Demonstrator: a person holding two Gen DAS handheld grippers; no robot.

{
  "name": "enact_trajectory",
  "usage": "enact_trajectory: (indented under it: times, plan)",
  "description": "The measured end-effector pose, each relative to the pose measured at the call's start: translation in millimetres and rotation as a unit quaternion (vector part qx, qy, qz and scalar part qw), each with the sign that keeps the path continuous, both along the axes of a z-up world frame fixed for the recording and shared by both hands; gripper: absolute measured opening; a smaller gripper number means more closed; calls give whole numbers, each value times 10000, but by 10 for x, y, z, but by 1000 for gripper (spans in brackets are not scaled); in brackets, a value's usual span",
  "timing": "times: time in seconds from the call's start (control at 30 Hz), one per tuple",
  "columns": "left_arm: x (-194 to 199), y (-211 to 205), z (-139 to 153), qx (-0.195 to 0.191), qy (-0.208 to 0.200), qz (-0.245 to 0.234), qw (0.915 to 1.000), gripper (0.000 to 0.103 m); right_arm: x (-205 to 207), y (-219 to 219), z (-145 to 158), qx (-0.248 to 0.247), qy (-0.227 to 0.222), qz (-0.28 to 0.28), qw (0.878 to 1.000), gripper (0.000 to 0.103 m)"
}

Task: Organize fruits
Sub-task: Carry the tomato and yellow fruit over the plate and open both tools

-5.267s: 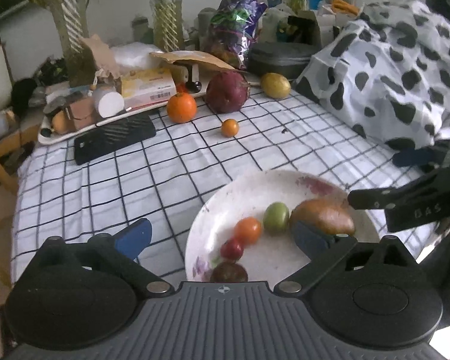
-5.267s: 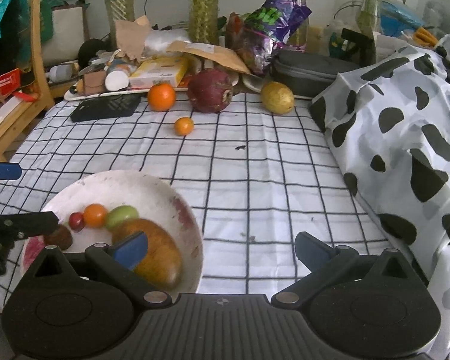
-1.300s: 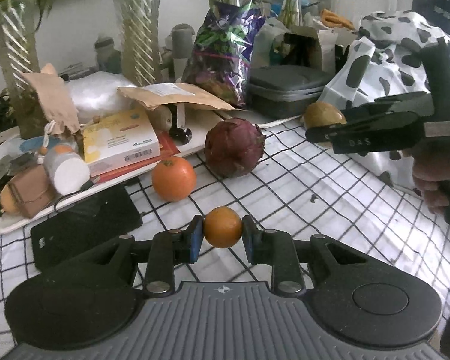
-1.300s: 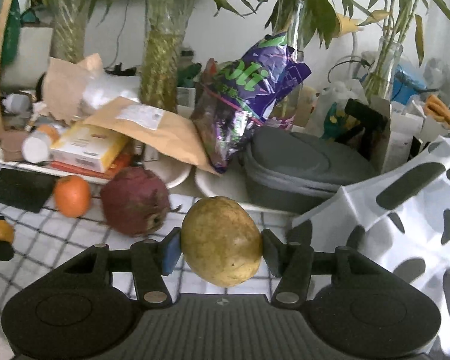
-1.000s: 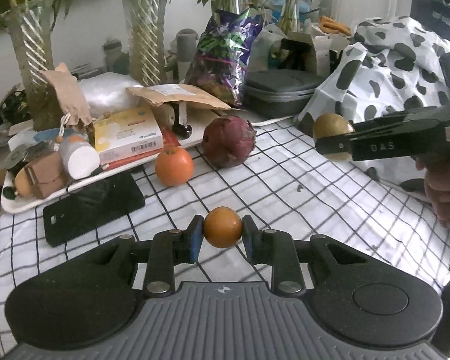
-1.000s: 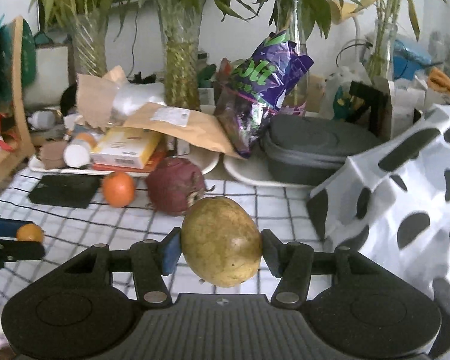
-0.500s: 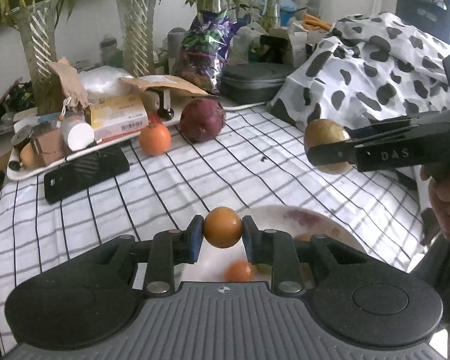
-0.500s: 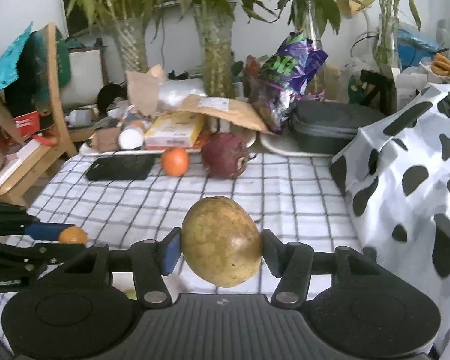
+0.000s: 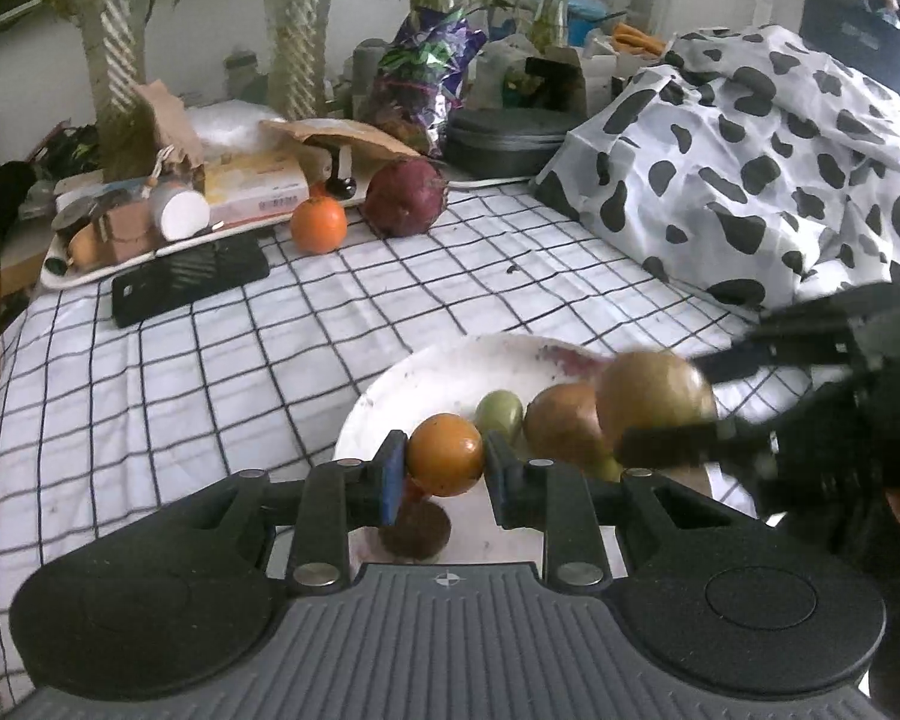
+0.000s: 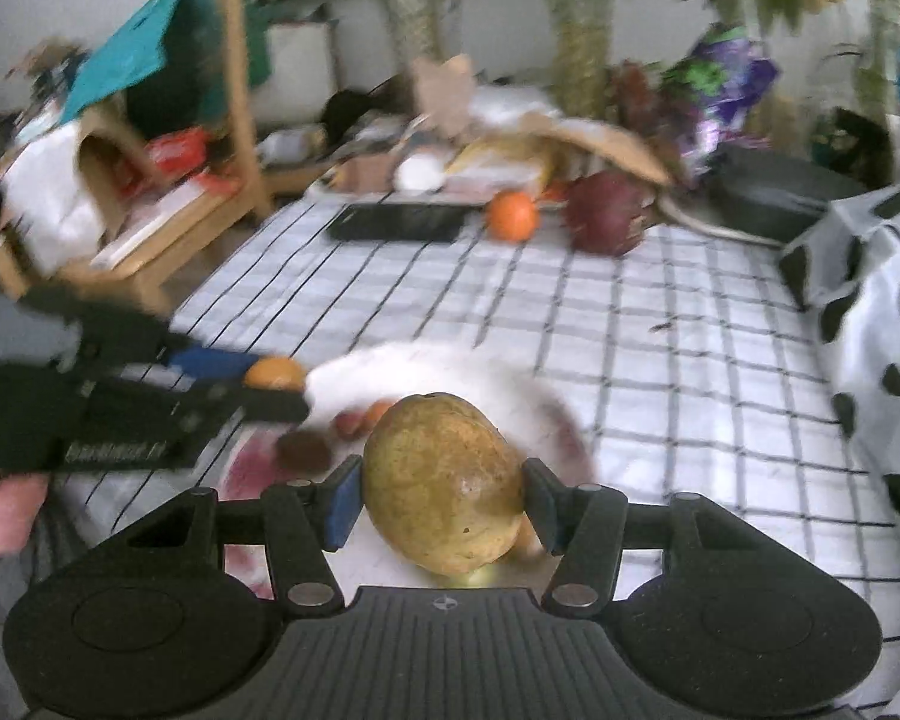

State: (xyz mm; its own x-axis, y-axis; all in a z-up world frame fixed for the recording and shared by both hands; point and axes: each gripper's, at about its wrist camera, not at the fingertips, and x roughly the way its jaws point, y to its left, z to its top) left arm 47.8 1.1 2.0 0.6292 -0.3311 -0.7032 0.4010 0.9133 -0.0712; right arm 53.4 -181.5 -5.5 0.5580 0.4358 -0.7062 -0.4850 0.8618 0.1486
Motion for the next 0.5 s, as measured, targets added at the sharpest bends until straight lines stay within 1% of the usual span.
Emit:
enact_trajectory:
  times: [0.23,0.4,0.47,0.5]
  plan:
    - [-53,111,-21,-77,71,156,9998,27,-188,259,-156,-471,254,545,9971,58]
    - [-40,149,-44,-84,120,200,9997,27,-177,360,-250,-712,386,677,9944,59]
    - [-29,162,-53,-86,149,222,9996,27,-201,376,-231,-672,254,724,9948,74]
    - [-24,169,-57,-91,163,228,9996,27,-205,375,-209,-640,170,710,9953,89]
